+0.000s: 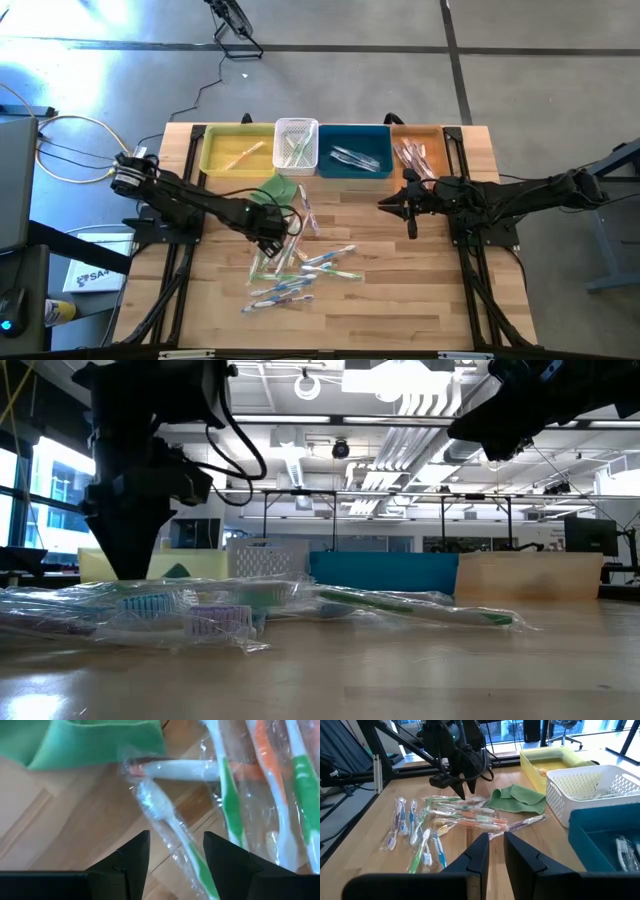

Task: Pick & Place Toothbrushes
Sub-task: Put the green toothbrush into the white bin

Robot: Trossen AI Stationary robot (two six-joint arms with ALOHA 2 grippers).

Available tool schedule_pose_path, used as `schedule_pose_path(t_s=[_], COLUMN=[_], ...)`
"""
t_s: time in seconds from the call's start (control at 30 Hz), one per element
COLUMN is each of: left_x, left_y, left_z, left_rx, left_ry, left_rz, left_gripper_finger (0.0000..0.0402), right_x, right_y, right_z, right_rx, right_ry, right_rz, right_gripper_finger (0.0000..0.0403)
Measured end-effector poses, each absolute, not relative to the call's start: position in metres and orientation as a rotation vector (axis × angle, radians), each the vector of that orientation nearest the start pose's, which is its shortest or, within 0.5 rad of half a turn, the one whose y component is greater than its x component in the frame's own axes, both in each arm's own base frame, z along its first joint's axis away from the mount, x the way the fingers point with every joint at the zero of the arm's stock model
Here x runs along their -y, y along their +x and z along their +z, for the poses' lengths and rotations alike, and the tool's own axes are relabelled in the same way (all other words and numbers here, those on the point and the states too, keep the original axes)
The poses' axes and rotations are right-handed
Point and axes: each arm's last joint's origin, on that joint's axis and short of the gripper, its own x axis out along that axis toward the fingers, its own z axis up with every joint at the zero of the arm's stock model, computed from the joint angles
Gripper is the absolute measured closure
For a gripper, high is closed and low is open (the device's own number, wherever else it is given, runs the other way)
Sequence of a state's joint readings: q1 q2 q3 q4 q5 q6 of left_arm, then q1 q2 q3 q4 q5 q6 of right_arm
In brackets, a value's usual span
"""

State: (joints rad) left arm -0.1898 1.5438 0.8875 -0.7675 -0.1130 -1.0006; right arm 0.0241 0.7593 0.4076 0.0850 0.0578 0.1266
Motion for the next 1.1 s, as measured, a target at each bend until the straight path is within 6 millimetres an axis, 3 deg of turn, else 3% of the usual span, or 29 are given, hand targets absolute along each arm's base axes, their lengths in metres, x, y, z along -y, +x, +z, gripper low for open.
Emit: schedule_pose_path(t_s=[0.67,0.8,1.1], left_x=[0.048,0.048,0.046], left_y=[0.262,0.262,0.254], left_z=[0.149,0.150,0.154], left_rx=[-1.348,-1.338,-1.384], left_ry=[-0.604,-0.610,-0.565], left_rz=[0.644,0.638,0.648], left_gripper_finger=[0.0229,0.0264,0.0382], right_x=[-0.002,-0.002,-0.002], right_y=[0.172,0.172,0.172], right_z=[0.231,0.231,0.231], right_rx=[-0.270,-0.270,-0.271], right_ry=[0.114,0.115,0.114], right_rz=[-0.054,-0.054,-0.054], right_gripper_finger=[0.0353,0.0353,0.0353])
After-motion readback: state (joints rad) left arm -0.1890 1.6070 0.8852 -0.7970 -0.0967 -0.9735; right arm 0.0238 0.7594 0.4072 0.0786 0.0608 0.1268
